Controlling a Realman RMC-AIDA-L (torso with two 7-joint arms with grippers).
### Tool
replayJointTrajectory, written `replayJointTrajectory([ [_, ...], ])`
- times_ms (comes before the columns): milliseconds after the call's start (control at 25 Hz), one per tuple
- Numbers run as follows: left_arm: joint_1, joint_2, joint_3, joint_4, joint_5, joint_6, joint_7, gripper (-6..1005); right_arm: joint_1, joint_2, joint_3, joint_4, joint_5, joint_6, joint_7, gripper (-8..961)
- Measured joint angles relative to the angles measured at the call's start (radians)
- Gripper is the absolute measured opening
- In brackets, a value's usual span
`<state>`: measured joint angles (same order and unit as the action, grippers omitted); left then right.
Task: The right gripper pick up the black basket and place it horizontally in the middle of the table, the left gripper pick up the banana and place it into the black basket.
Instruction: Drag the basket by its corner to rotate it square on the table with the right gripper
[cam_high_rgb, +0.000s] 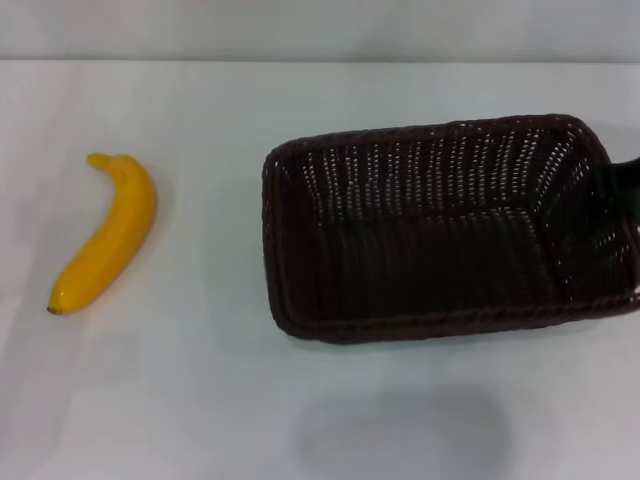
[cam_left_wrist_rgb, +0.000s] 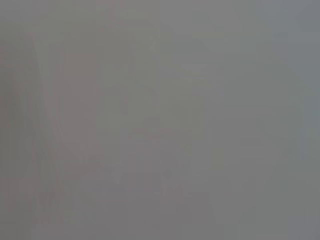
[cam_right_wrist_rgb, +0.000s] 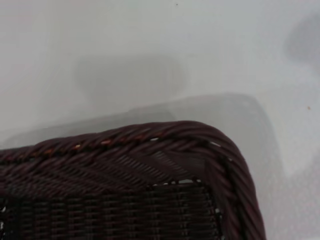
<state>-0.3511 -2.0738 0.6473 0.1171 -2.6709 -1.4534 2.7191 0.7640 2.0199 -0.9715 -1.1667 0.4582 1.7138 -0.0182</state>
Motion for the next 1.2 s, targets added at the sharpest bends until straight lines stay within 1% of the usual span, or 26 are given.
replayJointTrajectory([
  [80,-0.011,0.0,0.0,0.003,0.0,0.008,0.0,877,-0.013,-0.003,-0.029,-0.013,0.014,-0.004,0.013,130],
  [240,-0.027,0.0,0.0,0.005,0.0,0.016,0.001,877,-0.015,-0.008,-0.081,-0.022,0.016,-0.008,0.015,135],
  [360,-0.034,0.0,0.0,0.006,0.0,0.016,0.001,876,-0.008,-0.018,-0.12,-0.023,0.009,-0.01,0.005,139],
  [880,-0.029,-0.005,0.0,0.001,0.0,0.016,-0.004,876,0.06,-0.057,-0.201,-0.01,-0.005,0.019,-0.016,157],
  [1120,-0.022,-0.006,0.0,-0.002,0.0,0.016,-0.004,876,0.099,-0.081,-0.242,-0.005,-0.014,0.039,0.002,359],
  [1200,-0.018,-0.006,0.0,-0.003,0.0,0.016,-0.004,876,0.105,-0.093,-0.253,-0.004,-0.015,0.043,0.006,371],
])
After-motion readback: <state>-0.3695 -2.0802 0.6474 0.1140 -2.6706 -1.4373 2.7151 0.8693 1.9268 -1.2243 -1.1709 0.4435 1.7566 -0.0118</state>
